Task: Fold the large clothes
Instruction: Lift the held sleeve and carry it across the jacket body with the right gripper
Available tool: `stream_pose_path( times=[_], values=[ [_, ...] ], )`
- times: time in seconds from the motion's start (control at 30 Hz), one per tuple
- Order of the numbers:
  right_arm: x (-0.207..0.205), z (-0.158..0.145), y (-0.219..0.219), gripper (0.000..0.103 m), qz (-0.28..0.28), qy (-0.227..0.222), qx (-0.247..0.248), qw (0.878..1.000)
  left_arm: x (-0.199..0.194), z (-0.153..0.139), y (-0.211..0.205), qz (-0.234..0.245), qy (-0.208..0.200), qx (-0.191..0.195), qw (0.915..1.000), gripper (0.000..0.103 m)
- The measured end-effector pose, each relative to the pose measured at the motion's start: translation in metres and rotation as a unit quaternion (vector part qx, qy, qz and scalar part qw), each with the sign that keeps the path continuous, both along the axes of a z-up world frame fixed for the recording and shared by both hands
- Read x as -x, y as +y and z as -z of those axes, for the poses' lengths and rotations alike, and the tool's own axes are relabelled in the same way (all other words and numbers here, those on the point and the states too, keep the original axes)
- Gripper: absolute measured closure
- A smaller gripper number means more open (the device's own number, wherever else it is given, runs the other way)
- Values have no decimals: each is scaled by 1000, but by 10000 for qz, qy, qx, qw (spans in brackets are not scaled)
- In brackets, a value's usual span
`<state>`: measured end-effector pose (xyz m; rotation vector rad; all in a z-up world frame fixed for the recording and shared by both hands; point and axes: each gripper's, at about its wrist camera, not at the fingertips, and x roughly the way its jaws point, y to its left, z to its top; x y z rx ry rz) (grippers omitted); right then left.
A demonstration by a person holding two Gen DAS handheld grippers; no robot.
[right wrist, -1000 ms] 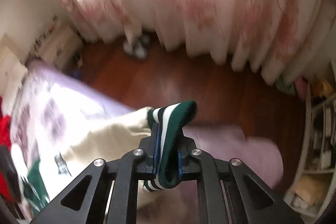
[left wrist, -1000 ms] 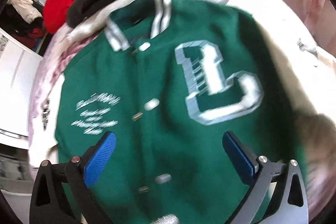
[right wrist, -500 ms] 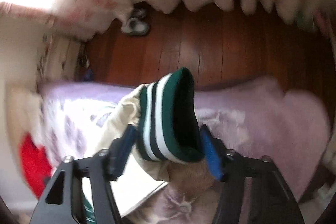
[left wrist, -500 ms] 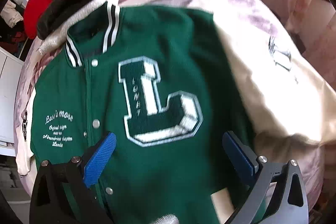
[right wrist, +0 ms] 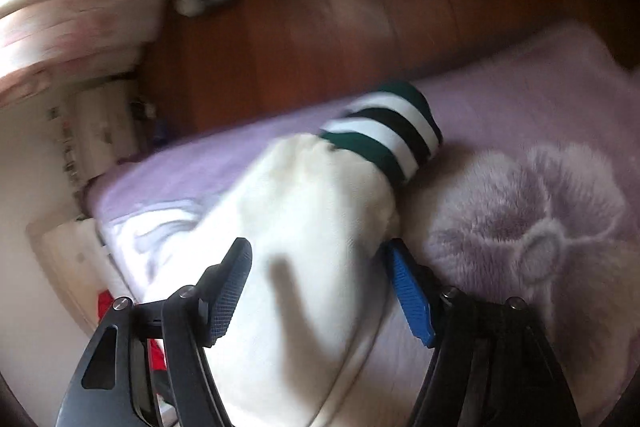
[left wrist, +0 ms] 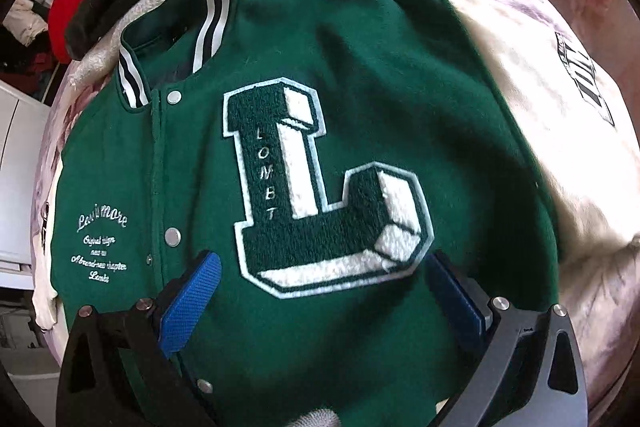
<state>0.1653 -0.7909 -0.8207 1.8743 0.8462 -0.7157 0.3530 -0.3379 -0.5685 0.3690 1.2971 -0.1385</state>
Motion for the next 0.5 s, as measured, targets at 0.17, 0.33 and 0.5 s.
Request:
stream_pose_path(
  times=[0.17, 0.33, 0.5],
  values=[
    [-4, 38, -14, 32, 356, -482, -267, 9978, 7, 3, -5, -58, 45, 41, 10000, 0],
    [-7, 14, -27, 81, 636, -430, 802, 9938, 10, 4, -11, -90, -53, -80, 9999, 0],
    [-19, -56, -39, 86, 345, -330, 1803, 9824, 10, -1, -10, -148, -68, -127, 9998, 0]
  ],
)
